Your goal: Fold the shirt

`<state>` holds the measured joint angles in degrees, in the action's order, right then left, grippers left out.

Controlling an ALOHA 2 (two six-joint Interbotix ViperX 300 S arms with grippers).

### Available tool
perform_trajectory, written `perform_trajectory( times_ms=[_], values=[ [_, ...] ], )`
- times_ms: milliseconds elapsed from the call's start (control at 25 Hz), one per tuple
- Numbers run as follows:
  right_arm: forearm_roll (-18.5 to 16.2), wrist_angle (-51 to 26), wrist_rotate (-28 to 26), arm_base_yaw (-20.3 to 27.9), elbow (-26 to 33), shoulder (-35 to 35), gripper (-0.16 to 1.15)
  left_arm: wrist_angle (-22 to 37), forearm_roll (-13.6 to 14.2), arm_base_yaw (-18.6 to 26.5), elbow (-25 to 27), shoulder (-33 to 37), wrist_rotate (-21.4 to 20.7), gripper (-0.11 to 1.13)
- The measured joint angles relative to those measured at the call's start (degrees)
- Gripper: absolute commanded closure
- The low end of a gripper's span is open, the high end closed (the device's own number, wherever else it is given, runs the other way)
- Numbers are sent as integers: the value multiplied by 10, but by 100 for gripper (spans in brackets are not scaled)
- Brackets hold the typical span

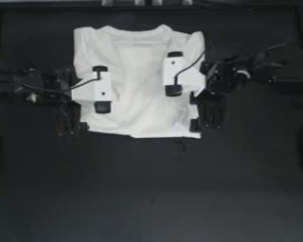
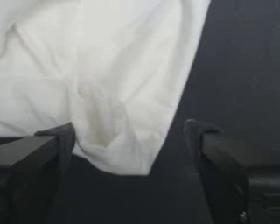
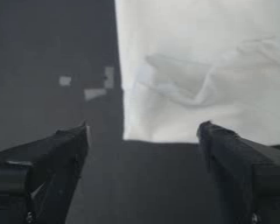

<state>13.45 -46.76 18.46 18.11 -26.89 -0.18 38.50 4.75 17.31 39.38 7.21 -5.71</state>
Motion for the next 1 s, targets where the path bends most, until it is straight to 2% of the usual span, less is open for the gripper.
perform_trajectory(
  times_ms=[440,720,1000],
  values=[
    [4,16,8,0,17,53,-2,-47,0,0,15,-42,-1,0],
    [18,30,8,0,17,75,-2,-101,-1,-2,24,-51,-1,0],
    [18,43,6,-2,14,91,-2,-118,1,-3,28,-68,-1,0]
  ],
)
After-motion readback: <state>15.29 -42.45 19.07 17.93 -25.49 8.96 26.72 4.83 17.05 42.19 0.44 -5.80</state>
